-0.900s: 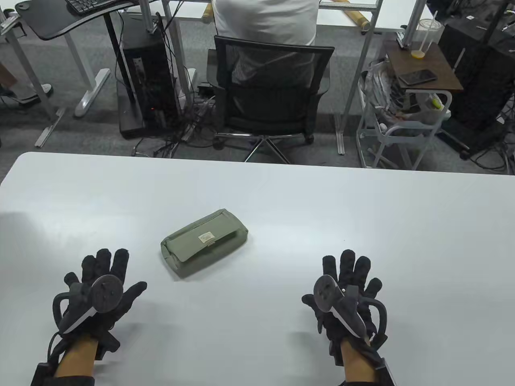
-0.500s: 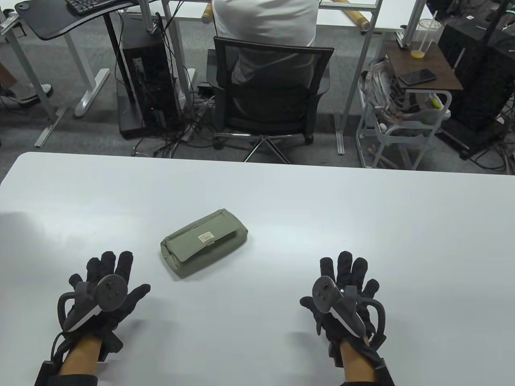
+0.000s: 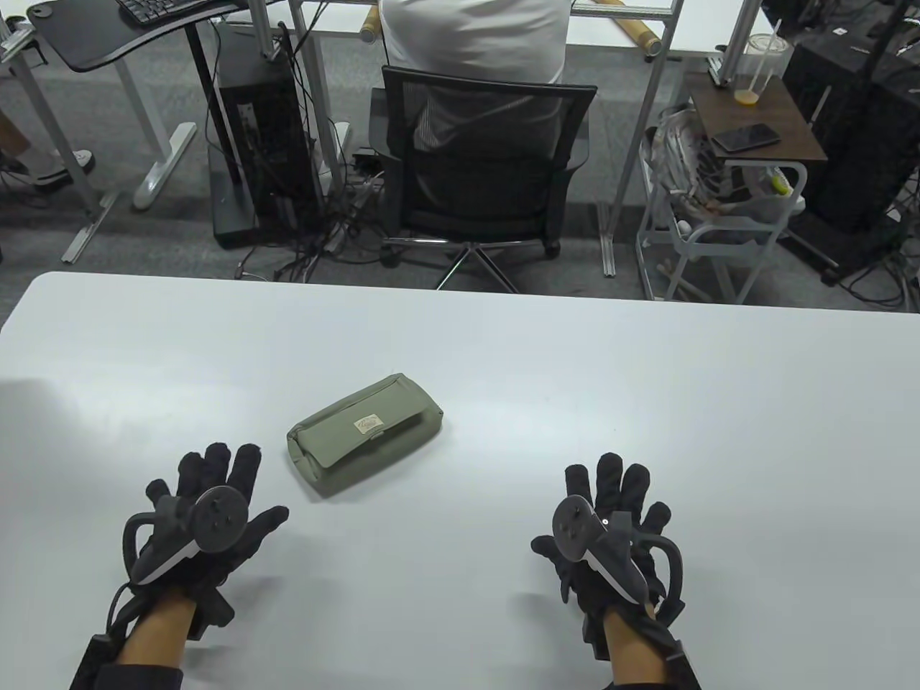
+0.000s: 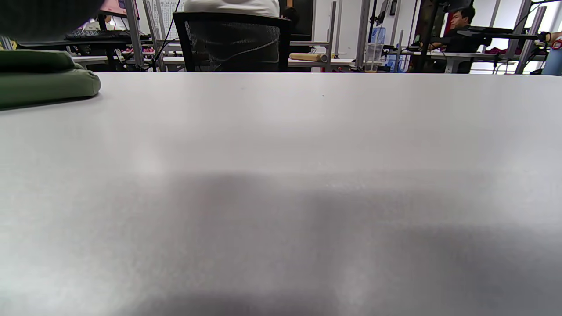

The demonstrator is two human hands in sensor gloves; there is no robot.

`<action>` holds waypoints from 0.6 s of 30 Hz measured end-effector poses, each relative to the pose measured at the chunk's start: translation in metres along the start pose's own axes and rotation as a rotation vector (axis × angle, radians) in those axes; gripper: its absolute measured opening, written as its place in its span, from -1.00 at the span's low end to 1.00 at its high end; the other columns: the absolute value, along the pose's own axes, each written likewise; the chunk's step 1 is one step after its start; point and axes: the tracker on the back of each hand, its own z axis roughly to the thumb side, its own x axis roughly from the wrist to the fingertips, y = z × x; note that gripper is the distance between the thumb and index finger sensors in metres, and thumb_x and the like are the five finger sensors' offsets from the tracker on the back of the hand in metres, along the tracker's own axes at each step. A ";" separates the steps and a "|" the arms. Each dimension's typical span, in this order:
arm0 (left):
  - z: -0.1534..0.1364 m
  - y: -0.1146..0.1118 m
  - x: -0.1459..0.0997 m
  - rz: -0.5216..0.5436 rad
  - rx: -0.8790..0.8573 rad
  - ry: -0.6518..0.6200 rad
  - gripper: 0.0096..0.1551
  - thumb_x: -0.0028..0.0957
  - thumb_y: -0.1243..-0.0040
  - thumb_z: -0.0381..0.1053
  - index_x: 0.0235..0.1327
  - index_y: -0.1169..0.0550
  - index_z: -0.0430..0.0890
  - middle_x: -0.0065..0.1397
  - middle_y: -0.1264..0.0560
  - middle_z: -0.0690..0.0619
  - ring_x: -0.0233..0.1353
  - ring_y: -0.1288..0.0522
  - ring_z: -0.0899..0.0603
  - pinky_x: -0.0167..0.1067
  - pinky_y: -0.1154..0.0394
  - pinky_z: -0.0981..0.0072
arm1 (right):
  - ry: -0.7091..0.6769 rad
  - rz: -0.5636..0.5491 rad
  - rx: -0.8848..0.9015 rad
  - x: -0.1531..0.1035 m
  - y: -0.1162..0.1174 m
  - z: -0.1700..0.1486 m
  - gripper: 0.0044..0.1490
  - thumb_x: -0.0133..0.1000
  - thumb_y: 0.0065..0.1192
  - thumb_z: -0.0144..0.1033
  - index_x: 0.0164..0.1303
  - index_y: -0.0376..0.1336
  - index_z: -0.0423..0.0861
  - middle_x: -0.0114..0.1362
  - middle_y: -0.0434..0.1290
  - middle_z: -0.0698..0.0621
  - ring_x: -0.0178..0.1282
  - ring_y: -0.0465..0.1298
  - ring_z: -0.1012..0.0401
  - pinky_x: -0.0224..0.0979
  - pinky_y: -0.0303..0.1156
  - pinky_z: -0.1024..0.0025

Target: Twist to extend twist pen refills

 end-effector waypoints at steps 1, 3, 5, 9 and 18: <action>0.004 0.007 0.007 0.009 -0.001 -0.004 0.14 0.16 -0.02 0.47 0.80 0.09 -0.04 0.82 0.11 -0.41 0.71 0.12 -0.64 0.31 0.14 -0.80 | -0.001 0.002 0.002 0.000 0.000 0.000 0.30 -0.30 0.12 0.36 0.60 -0.27 0.14 0.68 -0.41 -0.16 0.63 -0.36 -0.27 0.45 -0.13 -0.55; 0.019 0.027 0.031 0.046 0.005 -0.042 0.15 0.16 -0.02 0.48 0.80 0.11 -0.03 0.82 0.12 -0.40 0.72 0.12 -0.62 0.33 0.13 -0.79 | -0.004 0.006 0.006 0.001 0.001 0.000 0.30 -0.29 0.12 0.36 0.59 -0.27 0.13 0.68 -0.41 -0.17 0.63 -0.36 -0.27 0.45 -0.13 -0.55; 0.035 0.038 0.062 0.058 -0.047 -0.076 0.15 0.14 -0.04 0.47 0.79 0.11 0.00 0.83 0.12 -0.37 0.73 0.12 -0.60 0.35 0.13 -0.78 | -0.004 0.012 0.009 0.000 0.001 0.000 0.30 -0.29 0.12 0.36 0.59 -0.27 0.13 0.68 -0.41 -0.17 0.63 -0.36 -0.27 0.45 -0.13 -0.55; 0.059 0.013 0.115 -0.160 -0.049 -0.102 0.24 0.08 -0.12 0.50 0.77 0.16 0.01 0.81 0.18 -0.41 0.72 0.16 -0.62 0.34 0.15 -0.79 | -0.003 0.014 0.005 0.000 0.001 0.000 0.30 -0.29 0.12 0.36 0.59 -0.27 0.13 0.67 -0.41 -0.17 0.63 -0.36 -0.27 0.45 -0.13 -0.55; 0.067 -0.058 0.152 -0.493 0.043 -0.036 0.36 -0.07 -0.26 0.51 0.72 0.21 0.08 0.75 0.23 -0.53 0.67 0.12 -0.70 0.31 0.14 -0.82 | -0.029 0.019 -0.029 0.001 0.005 0.006 0.30 -0.29 0.12 0.36 0.59 -0.27 0.13 0.67 -0.41 -0.18 0.63 -0.36 -0.27 0.45 -0.13 -0.55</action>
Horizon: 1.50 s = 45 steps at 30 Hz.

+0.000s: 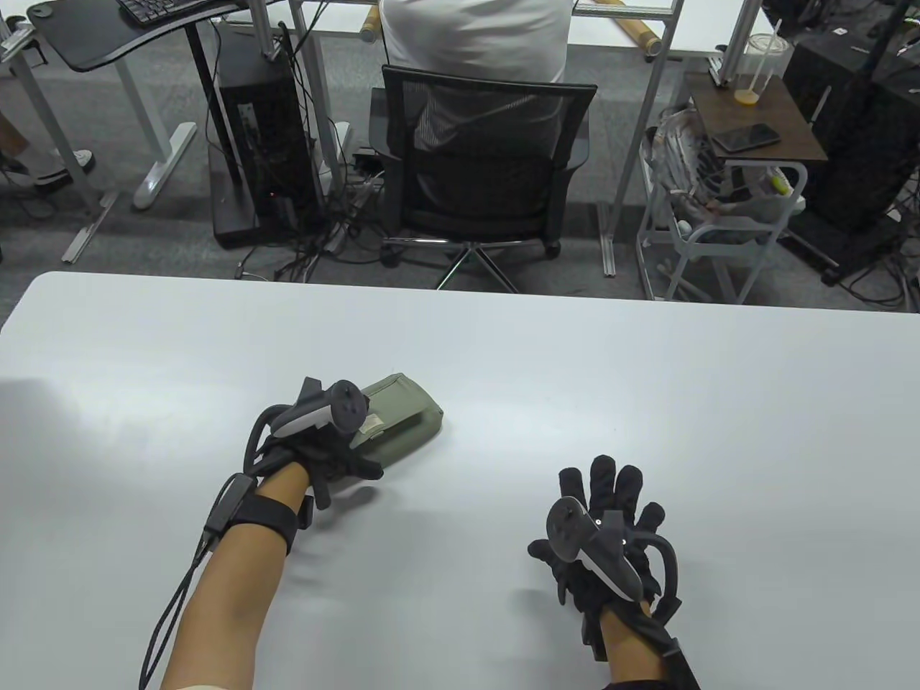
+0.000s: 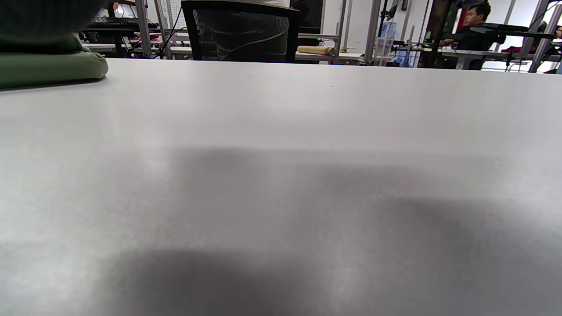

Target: Twist to extend twist pen refills

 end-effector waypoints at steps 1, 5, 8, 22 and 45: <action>0.000 -0.001 0.002 0.009 0.010 -0.002 0.35 -0.08 -0.27 0.51 0.72 0.19 0.09 0.75 0.21 -0.55 0.66 0.07 -0.70 0.32 0.12 -0.81 | -0.002 0.004 -0.002 0.001 0.001 0.000 0.30 -0.29 0.12 0.36 0.59 -0.27 0.13 0.67 -0.41 -0.17 0.63 -0.36 -0.27 0.45 -0.13 -0.55; -0.001 -0.002 0.006 0.028 -0.025 0.011 0.25 -0.05 -0.29 0.43 0.70 0.14 0.14 0.76 0.15 -0.51 0.65 0.01 -0.66 0.33 0.14 -0.80 | -0.007 0.008 0.004 0.001 0.002 0.001 0.30 -0.29 0.12 0.36 0.59 -0.27 0.13 0.67 -0.41 -0.17 0.63 -0.36 -0.27 0.45 -0.13 -0.55; 0.000 0.000 0.007 0.077 -0.041 0.002 0.11 0.01 -0.27 0.32 0.70 0.04 0.14 0.79 0.06 -0.49 0.62 -0.08 -0.63 0.32 0.14 -0.80 | -0.011 0.002 0.001 0.001 0.002 0.001 0.30 -0.29 0.12 0.36 0.59 -0.27 0.14 0.67 -0.41 -0.17 0.63 -0.36 -0.27 0.45 -0.13 -0.55; 0.009 0.018 -0.017 0.258 -0.064 -0.050 -0.24 0.11 -0.18 0.10 0.63 -0.25 0.15 0.73 -0.20 -0.43 0.56 -0.30 -0.54 0.35 0.04 -0.74 | -0.023 -0.003 0.017 0.001 0.002 0.002 0.31 -0.30 0.12 0.36 0.59 -0.27 0.13 0.67 -0.41 -0.17 0.63 -0.36 -0.27 0.45 -0.13 -0.55; 0.104 -0.047 -0.103 0.296 0.243 -0.393 -0.12 0.00 -0.24 0.28 0.55 -0.30 -0.04 0.75 -0.13 -0.37 0.65 -0.21 -0.54 0.36 -0.01 -0.69 | 0.021 -0.035 0.356 -0.010 0.017 0.041 -0.41 -0.26 0.43 -0.02 -0.05 0.49 0.01 -0.15 0.66 0.07 -0.29 0.65 0.24 -0.06 0.58 0.16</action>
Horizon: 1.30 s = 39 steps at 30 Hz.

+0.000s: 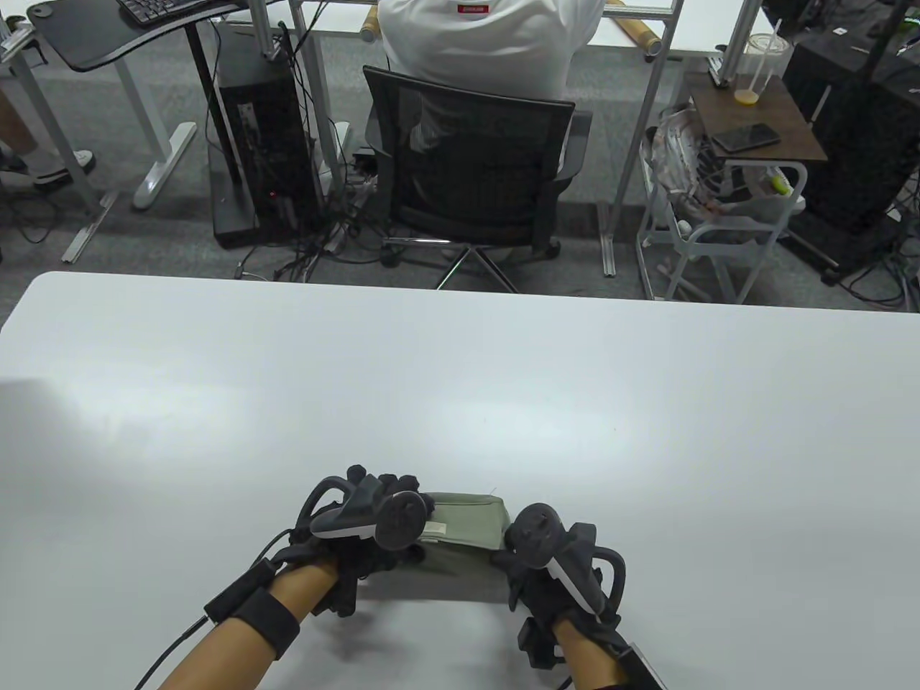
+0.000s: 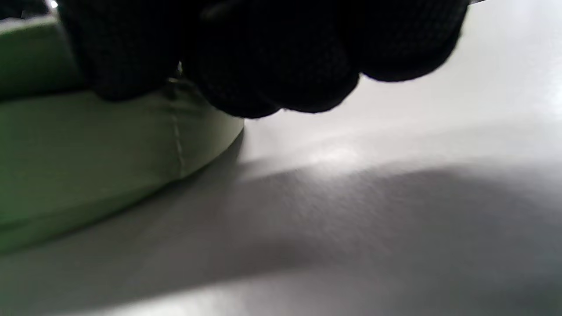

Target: Twist to extend twist pen refills

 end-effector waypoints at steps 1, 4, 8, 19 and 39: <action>0.002 0.003 -0.004 0.041 0.071 0.008 -0.13 -0.03 -0.15 0.37 0.55 -0.37 0.01 0.74 -0.12 -0.35 0.62 -0.25 -0.53 0.37 -0.05 -0.67 | 0.002 -0.014 0.005 0.000 -0.001 0.001 -0.45 -0.26 0.46 -0.04 -0.09 0.50 0.02 -0.18 0.67 0.07 -0.32 0.65 0.24 -0.08 0.58 0.16; 0.002 0.000 -0.004 0.001 -0.058 0.029 -0.16 0.02 0.04 0.38 0.50 -0.48 -0.01 0.50 -0.47 -0.16 0.40 -0.52 -0.32 0.36 -0.26 -0.54 | 0.060 0.051 -0.018 0.002 0.009 0.006 -0.46 -0.25 0.46 -0.03 -0.10 0.51 0.00 -0.19 0.67 0.05 -0.34 0.65 0.25 -0.10 0.59 0.17; -0.003 0.003 0.004 -0.002 -0.103 0.047 -0.31 0.11 -0.02 0.23 0.45 -0.54 -0.03 0.46 -0.52 -0.15 0.37 -0.53 -0.33 0.34 -0.36 -0.37 | 0.151 0.160 -0.057 0.013 0.016 0.009 -0.48 -0.26 0.43 -0.04 -0.13 0.48 0.02 -0.21 0.66 0.07 -0.35 0.66 0.24 -0.11 0.59 0.17; -0.023 0.006 0.038 -0.015 -0.174 0.096 -0.53 0.12 -0.11 0.15 0.08 -0.71 -0.03 0.02 -0.72 -0.04 -0.01 -0.70 -0.10 0.17 -0.57 0.06 | 0.068 0.171 -0.090 0.016 0.026 0.008 -0.48 -0.28 0.34 -0.09 -0.13 0.42 0.00 -0.22 0.61 0.06 -0.37 0.63 0.25 -0.11 0.58 0.18; -0.046 0.064 0.048 0.059 -0.129 0.114 -0.52 -0.02 -0.35 0.15 0.05 -0.77 -0.04 0.00 -0.77 -0.06 -0.03 -0.76 -0.13 0.34 -0.41 -0.26 | -0.295 -0.076 -0.090 -0.003 -0.034 0.062 -0.46 -0.20 0.33 -0.08 0.00 0.49 0.08 -0.13 0.65 0.07 -0.28 0.65 0.22 -0.03 0.58 0.15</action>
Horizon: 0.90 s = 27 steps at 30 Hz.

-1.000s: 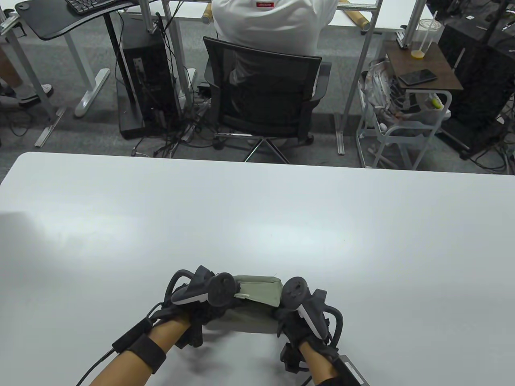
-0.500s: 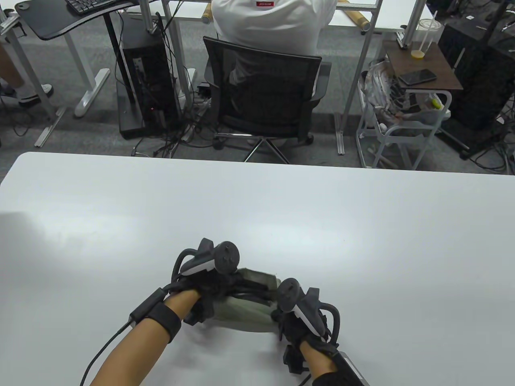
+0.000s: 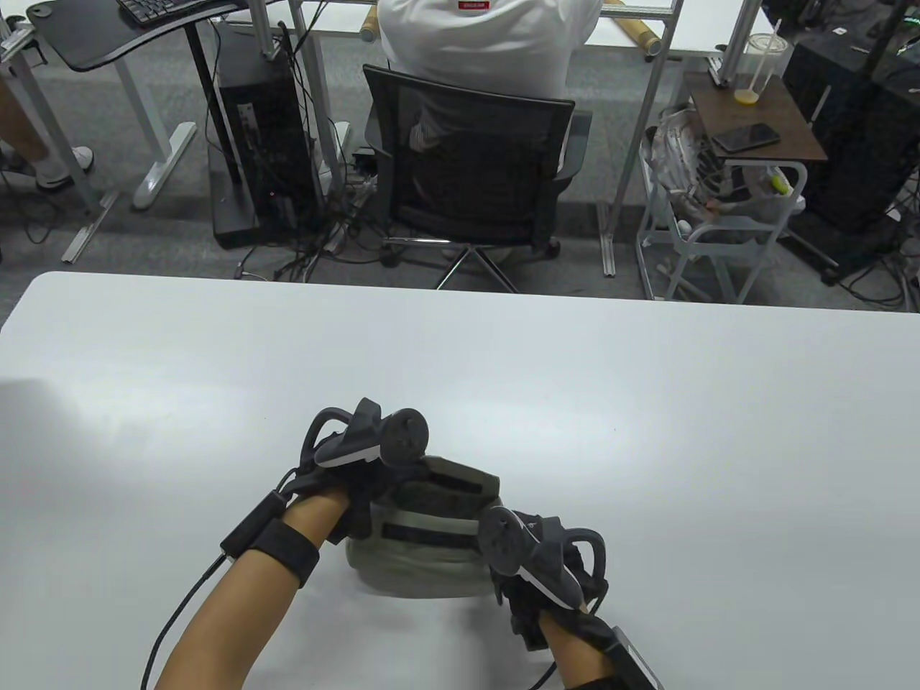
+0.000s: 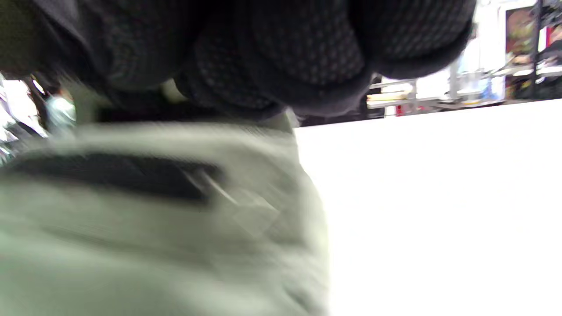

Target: Twist to extend twist pen refills

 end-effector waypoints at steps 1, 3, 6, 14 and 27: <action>0.000 0.000 0.000 -0.003 -0.002 0.005 -0.52 -0.02 -0.35 0.15 0.05 -0.77 -0.04 0.01 -0.77 -0.06 -0.03 -0.76 -0.13 0.34 -0.40 -0.27 | 0.000 0.047 0.028 0.005 0.000 0.004 -0.45 -0.15 0.31 -0.12 0.06 0.47 0.08 -0.02 0.62 0.03 -0.17 0.63 0.17 0.06 0.54 0.08; 0.000 0.000 -0.001 -0.005 -0.003 0.008 -0.51 -0.02 -0.35 0.16 0.06 -0.76 -0.04 0.02 -0.77 -0.06 -0.02 -0.76 -0.13 0.34 -0.40 -0.28 | 0.068 0.177 -0.076 0.023 0.008 0.016 -0.42 -0.11 0.23 -0.14 0.15 0.42 0.07 0.10 0.55 -0.01 -0.05 0.58 0.14 0.16 0.48 0.04; -0.004 0.002 -0.006 -0.019 -0.023 0.026 -0.48 -0.01 -0.35 0.18 0.12 -0.74 -0.05 0.07 -0.75 -0.07 0.02 -0.75 -0.15 0.35 -0.38 -0.31 | 0.077 0.202 -0.237 0.041 0.025 0.026 -0.47 -0.12 0.18 -0.09 0.00 0.48 0.05 0.03 0.57 0.01 -0.11 0.59 0.16 0.12 0.50 0.06; -0.017 0.005 -0.016 -0.108 0.165 0.093 -0.50 0.00 -0.37 0.22 0.05 -0.74 -0.05 -0.02 -0.74 -0.06 -0.05 -0.72 -0.14 0.37 -0.34 -0.36 | 0.141 0.328 -0.388 0.059 0.027 0.047 -0.49 -0.19 0.21 0.18 -0.53 0.59 0.02 -0.30 0.65 0.02 -0.39 0.60 0.19 -0.07 0.54 0.09; -0.035 0.000 -0.014 0.025 -0.005 0.173 -0.51 -0.01 -0.39 0.14 0.01 -0.76 -0.15 -0.28 -0.78 -0.01 -0.31 -0.74 -0.06 0.33 -0.40 -0.28 | -0.311 0.104 -0.373 0.003 0.062 0.069 0.19 -0.47 0.51 0.10 0.45 0.18 0.03 0.48 0.38 -0.03 0.03 0.61 0.26 0.00 0.63 0.39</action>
